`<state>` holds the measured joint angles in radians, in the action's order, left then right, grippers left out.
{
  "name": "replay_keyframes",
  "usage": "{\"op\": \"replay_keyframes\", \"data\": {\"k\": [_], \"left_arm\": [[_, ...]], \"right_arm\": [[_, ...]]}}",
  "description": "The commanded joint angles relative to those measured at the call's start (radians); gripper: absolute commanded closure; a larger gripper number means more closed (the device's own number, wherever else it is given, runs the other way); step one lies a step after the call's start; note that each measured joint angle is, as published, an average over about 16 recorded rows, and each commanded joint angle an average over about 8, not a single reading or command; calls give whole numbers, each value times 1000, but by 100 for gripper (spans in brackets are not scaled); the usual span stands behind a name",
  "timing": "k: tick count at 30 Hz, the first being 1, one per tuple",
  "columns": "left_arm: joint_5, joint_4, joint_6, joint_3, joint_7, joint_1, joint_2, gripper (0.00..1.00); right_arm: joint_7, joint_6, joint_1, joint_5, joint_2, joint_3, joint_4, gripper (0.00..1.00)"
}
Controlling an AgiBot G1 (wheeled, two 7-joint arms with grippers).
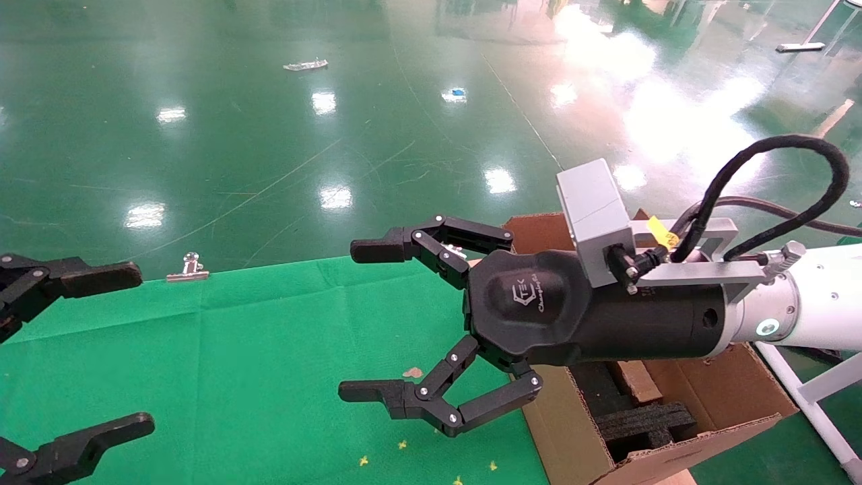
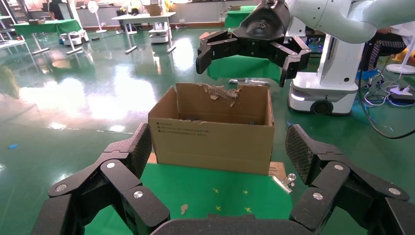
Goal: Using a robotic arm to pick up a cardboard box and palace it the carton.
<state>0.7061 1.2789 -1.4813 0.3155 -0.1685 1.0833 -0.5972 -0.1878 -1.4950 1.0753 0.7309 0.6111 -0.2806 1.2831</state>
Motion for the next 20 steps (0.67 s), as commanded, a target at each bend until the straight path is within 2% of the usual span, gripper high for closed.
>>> {"op": "replay_keyframes", "data": {"k": [1,20], "left_arm": [[0,0,0,0,0,0,0,0],[0,0,0,0,0,0,0,0]], "right_arm": [[0,0,0,0,0,0,0,0],[0,0,0,0,0,0,0,0]]}}
